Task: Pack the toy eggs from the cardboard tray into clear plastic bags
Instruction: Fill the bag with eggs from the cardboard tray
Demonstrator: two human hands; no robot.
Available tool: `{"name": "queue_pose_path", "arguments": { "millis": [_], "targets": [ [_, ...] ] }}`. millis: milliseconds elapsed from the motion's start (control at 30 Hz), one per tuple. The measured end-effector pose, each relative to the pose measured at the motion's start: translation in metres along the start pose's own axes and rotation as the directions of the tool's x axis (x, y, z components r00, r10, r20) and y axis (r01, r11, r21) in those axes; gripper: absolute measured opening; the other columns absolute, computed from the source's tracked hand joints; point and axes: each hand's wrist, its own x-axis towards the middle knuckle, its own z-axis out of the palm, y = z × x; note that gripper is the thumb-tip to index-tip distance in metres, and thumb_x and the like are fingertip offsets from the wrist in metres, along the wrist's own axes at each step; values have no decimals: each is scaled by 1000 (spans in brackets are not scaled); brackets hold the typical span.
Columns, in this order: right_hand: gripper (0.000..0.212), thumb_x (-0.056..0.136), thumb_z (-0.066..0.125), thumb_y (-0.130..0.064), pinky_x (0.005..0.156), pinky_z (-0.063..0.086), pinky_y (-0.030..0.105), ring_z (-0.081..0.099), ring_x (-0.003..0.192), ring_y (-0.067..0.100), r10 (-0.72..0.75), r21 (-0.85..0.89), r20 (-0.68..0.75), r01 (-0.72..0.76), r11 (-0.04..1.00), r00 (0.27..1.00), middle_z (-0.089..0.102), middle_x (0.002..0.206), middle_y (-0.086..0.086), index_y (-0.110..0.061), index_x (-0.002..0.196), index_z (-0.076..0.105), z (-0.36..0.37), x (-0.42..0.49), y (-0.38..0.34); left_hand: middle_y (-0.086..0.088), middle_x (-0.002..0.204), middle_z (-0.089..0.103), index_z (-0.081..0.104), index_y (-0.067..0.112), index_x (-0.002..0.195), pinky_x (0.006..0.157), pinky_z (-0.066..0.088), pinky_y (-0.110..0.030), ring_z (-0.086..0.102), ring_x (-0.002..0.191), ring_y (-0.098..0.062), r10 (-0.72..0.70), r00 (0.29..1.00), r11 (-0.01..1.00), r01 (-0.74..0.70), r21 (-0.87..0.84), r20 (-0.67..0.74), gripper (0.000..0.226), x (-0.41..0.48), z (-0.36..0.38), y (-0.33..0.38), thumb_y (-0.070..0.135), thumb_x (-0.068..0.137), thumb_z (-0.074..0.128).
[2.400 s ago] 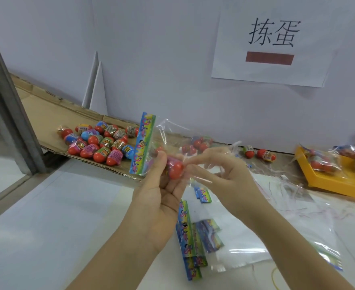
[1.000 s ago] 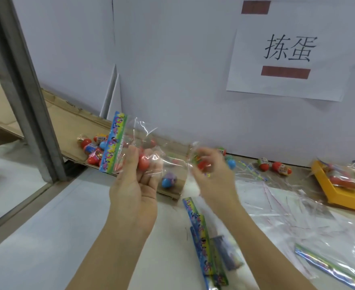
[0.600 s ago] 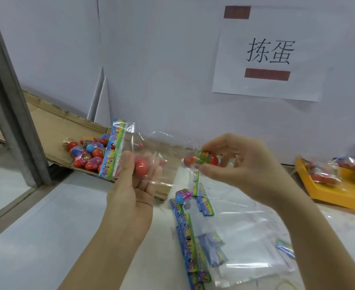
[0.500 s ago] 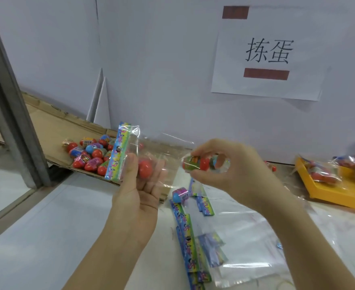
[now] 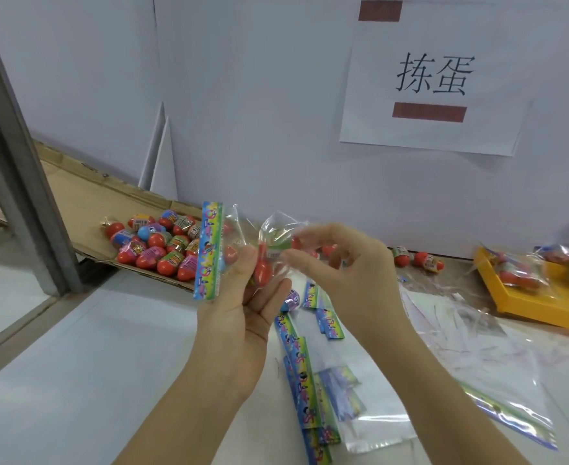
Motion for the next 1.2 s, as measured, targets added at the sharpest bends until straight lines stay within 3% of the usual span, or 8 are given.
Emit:
{"name": "queue_pose_path", "arguments": {
  "millis": [100, 200, 267, 400, 500, 700, 933, 1200],
  "targets": [
    [14, 81, 74, -29, 59, 41, 16, 50, 59, 6, -29, -48, 59, 32, 998, 998, 70, 83, -15, -41, 89, 70, 4, -2, 2, -1, 78, 74, 79, 21, 77, 66, 59, -23, 74, 79, -14, 14, 1000, 1000, -14, -24, 11, 17, 0, 0, 3, 28, 63, 76],
    [8, 85, 72, -20, 64, 49, 34, 59, 68, 26, 1, -43, 60, 1, 999, 998, 70, 80, -9, -24, 91, 74, 9, -5, 2, -2, 82, 75, 79, 20, 78, 62, 58, -20, 73, 74, -11, 35, 999, 997, -35, -72, -8, 17, 1, 0, 5, 26, 63, 76],
    [11, 82, 75, -17, 60, 49, 25, 61, 70, 32, 56, 50, 17, -57, 997, 998, 72, 83, -14, -27, 87, 74, 12, -7, 1, -3, 80, 74, 77, 18, 79, 60, 57, -20, 72, 70, -10, 45, 999, 996, -45, -79, -7, 15, 1, 0, 6, 24, 65, 75],
    [18, 80, 75, -15, 57, 45, 18, 62, 70, 27, 111, 64, -11, -110, 992, 994, 71, 81, -15, -31, 84, 72, 16, -9, 1, -4, 81, 73, 75, 17, 76, 62, 59, -22, 72, 71, -12, 53, 998, 998, -52, -41, 19, 7, 2, -1, 5, 19, 70, 73],
    [18, 81, 74, -15, 60, 43, 13, 64, 70, 7, 127, 64, -36, -124, 990, 991, 71, 79, -16, -33, 83, 72, 18, -11, 1, -6, 88, 73, 74, 15, 83, 69, 59, -23, 71, 76, -14, 67, 996, 998, -66, -21, 54, 16, 1, -2, 4, 19, 68, 73],
    [19, 83, 71, -15, 60, 41, 10, 58, 66, -1, 162, 91, -21, -160, 983, 987, 71, 83, -20, -34, 85, 73, 22, -13, 0, -1, 77, 74, 76, 20, 68, 58, 57, -19, 71, 67, -10, 74, 997, 996, -74, -41, 11, 10, 2, -1, 6, 14, 71, 68],
    [12, 76, 80, -16, 82, 55, 45, 69, 81, 15, 282, 247, -11, -271, 930, 959, 74, 83, -8, -27, 78, 75, 25, -11, -2, -4, 82, 72, 69, 13, 94, 59, 57, -20, 70, 68, -11, 116, 993, 993, -116, 15, -2, 22, 2, -5, 5, 14, 72, 70],
    [15, 73, 82, -20, 68, 53, 26, 65, 70, 4, 267, 260, -71, -241, 935, 961, 73, 79, -12, -32, 76, 74, 25, -13, -3, -6, 84, 73, 71, 12, 87, 66, 59, -21, 71, 71, -13, 109, 991, 994, -110, 10, 73, 17, 1, -2, 5, 13, 70, 69]
  ]
}}
